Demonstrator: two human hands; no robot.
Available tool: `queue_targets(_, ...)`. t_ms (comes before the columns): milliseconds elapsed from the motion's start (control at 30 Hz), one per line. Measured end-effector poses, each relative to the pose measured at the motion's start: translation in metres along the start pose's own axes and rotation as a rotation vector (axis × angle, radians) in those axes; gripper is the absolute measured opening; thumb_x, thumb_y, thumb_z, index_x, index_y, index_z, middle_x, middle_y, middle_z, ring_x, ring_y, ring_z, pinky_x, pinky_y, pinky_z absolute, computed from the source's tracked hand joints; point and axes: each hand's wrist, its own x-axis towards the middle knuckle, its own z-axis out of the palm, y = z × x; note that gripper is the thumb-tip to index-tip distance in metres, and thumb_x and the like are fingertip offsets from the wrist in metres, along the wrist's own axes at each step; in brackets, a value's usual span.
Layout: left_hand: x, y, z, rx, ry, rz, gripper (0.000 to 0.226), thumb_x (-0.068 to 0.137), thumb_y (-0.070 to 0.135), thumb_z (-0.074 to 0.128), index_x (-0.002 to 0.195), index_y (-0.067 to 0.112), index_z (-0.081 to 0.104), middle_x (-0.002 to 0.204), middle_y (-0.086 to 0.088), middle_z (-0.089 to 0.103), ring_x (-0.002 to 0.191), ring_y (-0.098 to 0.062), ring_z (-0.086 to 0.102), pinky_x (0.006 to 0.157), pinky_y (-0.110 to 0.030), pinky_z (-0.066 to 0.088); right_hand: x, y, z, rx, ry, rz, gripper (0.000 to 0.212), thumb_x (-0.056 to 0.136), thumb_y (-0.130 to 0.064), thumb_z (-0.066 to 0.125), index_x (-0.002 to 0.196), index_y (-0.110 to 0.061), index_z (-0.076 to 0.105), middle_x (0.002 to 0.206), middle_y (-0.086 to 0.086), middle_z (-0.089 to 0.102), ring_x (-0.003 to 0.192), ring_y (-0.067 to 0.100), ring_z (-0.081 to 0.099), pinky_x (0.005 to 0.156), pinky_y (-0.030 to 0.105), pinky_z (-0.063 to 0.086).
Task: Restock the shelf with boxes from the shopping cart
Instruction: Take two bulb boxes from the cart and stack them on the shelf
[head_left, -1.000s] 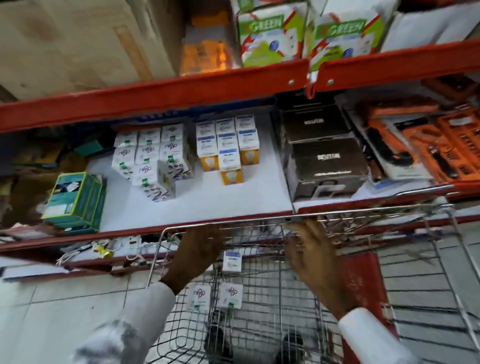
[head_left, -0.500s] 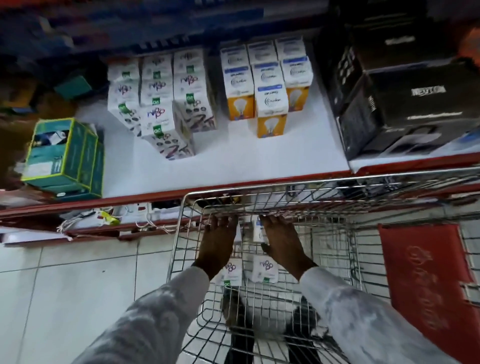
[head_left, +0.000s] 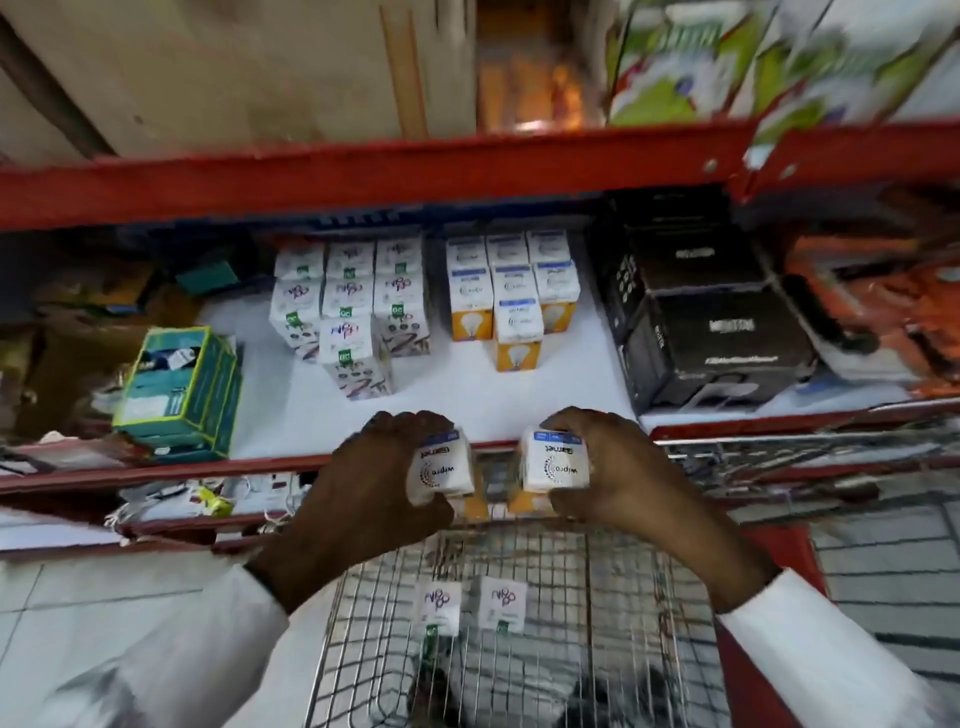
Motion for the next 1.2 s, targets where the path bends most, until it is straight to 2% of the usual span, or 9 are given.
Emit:
queue_targets(100, 0.024, 0.011, -0.022, -0.016, 0.074, 0.011, 0.079, 0.058, 0.045, 0.072, 0.131, 0.025, 0.052, 0.124, -0.003, 0.061, 0.111, -0.023, 0.058, 0.091, -0.036, 0.052, 0.012, -0.007, -0.043, -0.028, 0.063, -0.015, 0.072, 0.056, -0.027, 0.086, 0.121, -0.026, 0.056, 0.114, -0.003, 0.059, 0.101, 0.015, 0.057, 0.08, 0.027, 0.047)
queue_targets(200, 0.065, 0.008, -0.017, 0.025, 0.129, 0.01, 0.076, 0.06, 0.042, 0.079, 0.128, 0.023, 0.052, 0.122, -0.004, 0.057, 0.112, -0.025, 0.054, 0.09, -0.039, 0.053, 0.038, -0.003, -0.068, -0.103, 0.157, -0.023, 0.075, 0.054, -0.027, 0.088, 0.123, -0.022, 0.058, 0.115, 0.0, 0.053, 0.103, 0.019, 0.055, 0.086, 0.03, 0.047)
queue_targets(333, 0.118, -0.002, 0.007, 0.087, 0.155, -0.022, 0.078, 0.061, 0.035, 0.083, 0.131, 0.018, 0.052, 0.126, -0.009, 0.055, 0.115, -0.031, 0.052, 0.093, -0.044, 0.051, 0.082, 0.012, -0.073, -0.256, 0.247, -0.023, 0.073, 0.056, -0.035, 0.085, 0.123, -0.024, 0.06, 0.115, 0.001, 0.055, 0.106, 0.024, 0.055, 0.083, 0.031, 0.046)
queue_targets(433, 0.143, -0.002, 0.02, 0.132, 0.177, -0.059, 0.076, 0.065, 0.031, 0.082, 0.133, 0.019, 0.052, 0.131, -0.011, 0.056, 0.121, -0.033, 0.048, 0.096, -0.044, 0.048, 0.113, 0.024, -0.069, -0.429, 0.307, -0.037, 0.068, 0.057, -0.043, 0.082, 0.12, -0.025, 0.063, 0.117, 0.001, 0.06, 0.109, 0.026, 0.053, 0.087, 0.035, 0.045)
queue_targets(567, 0.16, 0.001, 0.028, 0.141, 0.199, -0.113, 0.072, 0.07, 0.023, 0.078, 0.135, 0.019, 0.05, 0.132, -0.012, 0.055, 0.124, -0.032, 0.046, 0.096, -0.046, 0.047, 0.14, 0.034, -0.06, -0.529, 0.32, -0.046, 0.059, 0.066, -0.03, 0.074, 0.122, -0.022, 0.061, 0.121, 0.003, 0.062, 0.117, 0.028, 0.048, 0.091, 0.039, 0.041)
queue_targets(767, 0.172, -0.007, 0.039, 0.05, 0.251, -0.094, 0.065, 0.07, 0.016, 0.074, 0.13, 0.018, 0.051, 0.13, -0.01, 0.058, 0.122, -0.031, 0.048, 0.095, -0.048, 0.052, 0.157, 0.039, -0.052, -0.542, 0.291, -0.063, 0.062, 0.069, -0.031, 0.073, 0.127, -0.02, 0.057, 0.126, 0.005, 0.059, 0.119, 0.029, 0.047, 0.097, 0.043, 0.039)
queue_targets(900, 0.173, -0.016, 0.047, 0.038, 0.283, -0.042, 0.057, 0.073, 0.014, 0.072, 0.127, 0.015, 0.054, 0.13, -0.012, 0.058, 0.122, -0.032, 0.051, 0.094, -0.046, 0.053, 0.16, 0.044, -0.043, -0.488, 0.311, -0.11, 0.068, 0.07, -0.027, 0.073, 0.135, -0.019, 0.054, 0.129, 0.005, 0.058, 0.121, 0.027, 0.047, 0.098, 0.041, 0.044)
queue_targets(1100, 0.153, -0.027, 0.049, 0.017, 0.268, 0.017, 0.06, 0.076, 0.014, 0.07, 0.133, 0.013, 0.053, 0.15, -0.013, 0.046, 0.128, -0.038, 0.047, 0.103, -0.048, 0.047, 0.144, 0.045, -0.032, -0.414, 0.324, -0.117, 0.073, 0.074, -0.028, 0.074, 0.14, -0.015, 0.047, 0.14, 0.004, 0.052, 0.122, 0.029, 0.048, 0.1, 0.041, 0.049)
queue_targets(1200, 0.114, -0.028, 0.05, -0.008, 0.307, 0.033, 0.055, 0.079, 0.017, 0.069, 0.132, 0.017, 0.054, 0.149, -0.01, 0.046, 0.129, -0.034, 0.046, 0.102, -0.043, 0.046, 0.11, 0.039, -0.02, -0.382, 0.393, -0.133, 0.068, 0.076, -0.027, 0.073, 0.138, -0.014, 0.05, 0.14, 0.005, 0.053, 0.122, 0.031, 0.051, 0.099, 0.041, 0.049)
